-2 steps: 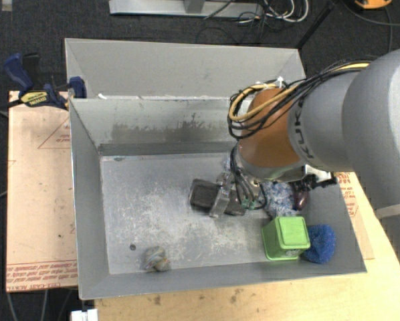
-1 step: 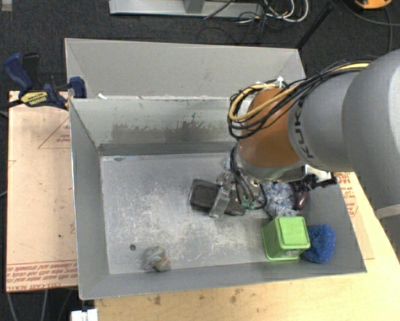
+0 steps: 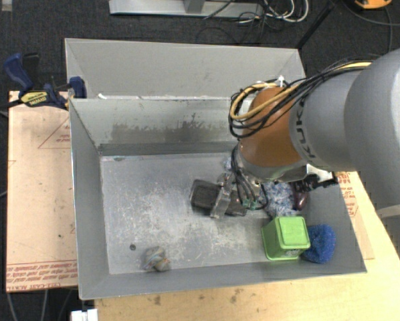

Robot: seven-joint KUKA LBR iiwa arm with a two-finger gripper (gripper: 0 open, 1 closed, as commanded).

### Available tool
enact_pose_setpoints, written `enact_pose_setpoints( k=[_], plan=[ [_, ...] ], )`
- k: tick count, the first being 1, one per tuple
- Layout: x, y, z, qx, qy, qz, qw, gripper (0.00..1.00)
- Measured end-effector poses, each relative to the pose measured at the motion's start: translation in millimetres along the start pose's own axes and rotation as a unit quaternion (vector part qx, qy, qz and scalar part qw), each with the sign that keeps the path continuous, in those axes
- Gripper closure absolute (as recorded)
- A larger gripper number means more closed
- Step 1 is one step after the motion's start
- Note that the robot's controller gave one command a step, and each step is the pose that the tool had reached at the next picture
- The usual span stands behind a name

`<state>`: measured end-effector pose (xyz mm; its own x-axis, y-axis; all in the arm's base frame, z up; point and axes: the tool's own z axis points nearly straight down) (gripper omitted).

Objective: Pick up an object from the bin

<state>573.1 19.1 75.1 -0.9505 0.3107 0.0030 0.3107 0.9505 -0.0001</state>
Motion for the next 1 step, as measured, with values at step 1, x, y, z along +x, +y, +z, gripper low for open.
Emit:
enact_pose_setpoints(
  k=[1],
  plan=[
    [1.9, -0.7, -19.3, 0.001, 0.0033, 0.000, 1.0000, 1.00]
  ],
)
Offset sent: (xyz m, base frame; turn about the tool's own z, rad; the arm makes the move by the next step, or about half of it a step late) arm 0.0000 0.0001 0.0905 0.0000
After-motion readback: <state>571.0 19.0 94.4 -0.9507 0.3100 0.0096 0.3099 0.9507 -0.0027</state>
